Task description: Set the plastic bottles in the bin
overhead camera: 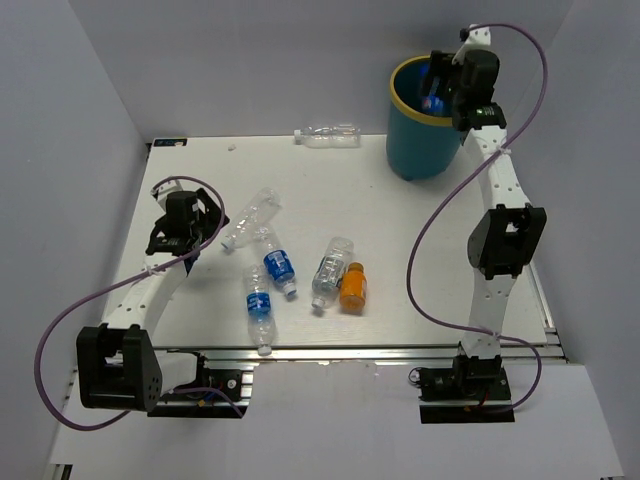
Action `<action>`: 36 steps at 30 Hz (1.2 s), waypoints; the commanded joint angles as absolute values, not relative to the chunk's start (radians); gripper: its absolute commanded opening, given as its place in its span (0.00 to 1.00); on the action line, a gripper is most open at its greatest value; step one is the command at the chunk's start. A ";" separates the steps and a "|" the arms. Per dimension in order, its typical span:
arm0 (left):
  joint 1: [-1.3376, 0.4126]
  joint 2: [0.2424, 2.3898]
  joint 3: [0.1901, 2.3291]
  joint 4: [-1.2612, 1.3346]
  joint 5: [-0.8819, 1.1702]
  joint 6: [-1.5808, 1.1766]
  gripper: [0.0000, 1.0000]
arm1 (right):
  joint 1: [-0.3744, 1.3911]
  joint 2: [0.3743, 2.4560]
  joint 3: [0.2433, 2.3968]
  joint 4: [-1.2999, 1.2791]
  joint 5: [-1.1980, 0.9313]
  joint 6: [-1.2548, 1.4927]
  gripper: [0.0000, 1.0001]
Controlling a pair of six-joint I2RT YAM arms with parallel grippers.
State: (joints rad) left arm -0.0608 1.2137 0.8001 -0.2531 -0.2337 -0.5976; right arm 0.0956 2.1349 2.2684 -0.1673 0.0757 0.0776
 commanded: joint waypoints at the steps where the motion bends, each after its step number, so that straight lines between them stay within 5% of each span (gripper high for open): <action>1: -0.058 1.190 0.830 -0.248 -0.215 -0.583 0.98 | 0.100 2.051 2.194 -0.106 -0.003 0.077 0.89; 6: -0.058 1.180 0.822 -0.241 -0.189 -0.586 0.98 | 0.129 1.939 2.240 -0.218 -0.041 0.008 0.90; 13: -0.058 1.163 0.808 -0.261 -0.212 -0.610 0.98 | 0.242 1.639 1.918 -0.300 -0.035 -0.046 0.89; 20: -0.058 1.154 0.799 -0.256 -0.176 -0.615 0.98 | 0.419 1.314 1.244 -0.232 -0.028 0.165 0.89; 25: -0.058 1.129 0.787 -0.242 -0.189 -0.630 0.98 | 0.570 1.247 0.994 -0.178 -0.014 0.339 0.89; 36: -0.058 1.124 0.787 -0.258 -0.205 -0.641 0.98 | 0.773 1.328 0.807 -0.205 0.156 0.570 0.89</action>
State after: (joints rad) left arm -0.0608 1.1618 0.7898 -0.2558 -0.1944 -0.6357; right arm 0.7277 1.3178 0.8589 -0.2211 0.0940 0.4648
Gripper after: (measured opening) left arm 0.983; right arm 0.895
